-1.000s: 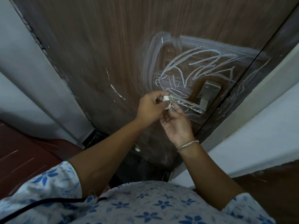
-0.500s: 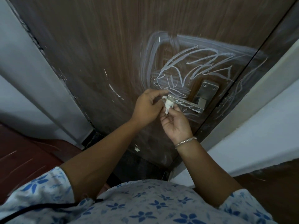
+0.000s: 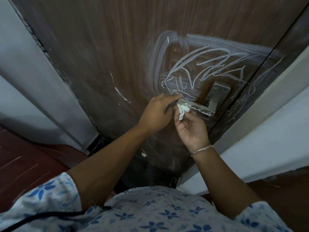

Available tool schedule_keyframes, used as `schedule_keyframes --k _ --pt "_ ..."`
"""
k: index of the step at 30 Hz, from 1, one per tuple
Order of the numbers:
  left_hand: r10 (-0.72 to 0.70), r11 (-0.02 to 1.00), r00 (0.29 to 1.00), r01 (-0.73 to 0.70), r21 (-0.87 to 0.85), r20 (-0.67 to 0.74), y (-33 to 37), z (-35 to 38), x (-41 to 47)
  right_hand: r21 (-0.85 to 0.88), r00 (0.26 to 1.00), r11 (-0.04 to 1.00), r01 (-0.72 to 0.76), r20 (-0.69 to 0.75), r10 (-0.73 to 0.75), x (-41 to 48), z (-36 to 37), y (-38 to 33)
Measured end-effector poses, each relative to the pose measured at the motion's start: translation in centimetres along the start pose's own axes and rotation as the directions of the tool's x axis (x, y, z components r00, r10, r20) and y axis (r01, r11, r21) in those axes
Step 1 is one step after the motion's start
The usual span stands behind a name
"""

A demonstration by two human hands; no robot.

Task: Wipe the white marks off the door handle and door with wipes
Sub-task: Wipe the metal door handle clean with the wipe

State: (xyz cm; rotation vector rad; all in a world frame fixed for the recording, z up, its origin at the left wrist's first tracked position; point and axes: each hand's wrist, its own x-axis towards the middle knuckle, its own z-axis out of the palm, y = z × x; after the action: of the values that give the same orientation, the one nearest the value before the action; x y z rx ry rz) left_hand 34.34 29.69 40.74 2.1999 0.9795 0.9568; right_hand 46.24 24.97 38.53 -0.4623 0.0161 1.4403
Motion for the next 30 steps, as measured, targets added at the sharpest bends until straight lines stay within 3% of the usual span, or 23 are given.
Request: schedule_keyframes --k 3,8,14,20,30 --pt "0.015 1.0 1.0 -0.015 -0.011 -0.018 -0.6 0.1 -0.2 0.023 0.997 0.999 -0.039 0.065 0.037 -0.8 -0.6 -0.7" --pt "0.031 0.998 0.998 -0.033 -0.045 -0.051 -1.1 1.0 -0.5 0.014 1.0 1.0 0.026 -0.011 -0.026 -1.0 -1.0 -0.9" --pt "-0.034 0.998 0.999 0.033 -0.054 -0.029 -1.0 1.0 -0.5 -0.069 0.999 0.998 -0.003 -0.052 -0.001 -0.8 -0.2 -0.7" --pt "-0.085 0.996 0.996 0.085 -0.031 0.028 -1.0 0.6 -0.7 0.009 0.993 0.997 0.071 -0.092 -0.07 -1.7 -1.2 -2.0" --pt "-0.121 0.993 0.992 0.121 -0.01 0.024 -0.7 0.4 -0.9 -0.014 0.992 0.997 0.073 -0.102 -0.074 -2.2 -1.4 -2.5"
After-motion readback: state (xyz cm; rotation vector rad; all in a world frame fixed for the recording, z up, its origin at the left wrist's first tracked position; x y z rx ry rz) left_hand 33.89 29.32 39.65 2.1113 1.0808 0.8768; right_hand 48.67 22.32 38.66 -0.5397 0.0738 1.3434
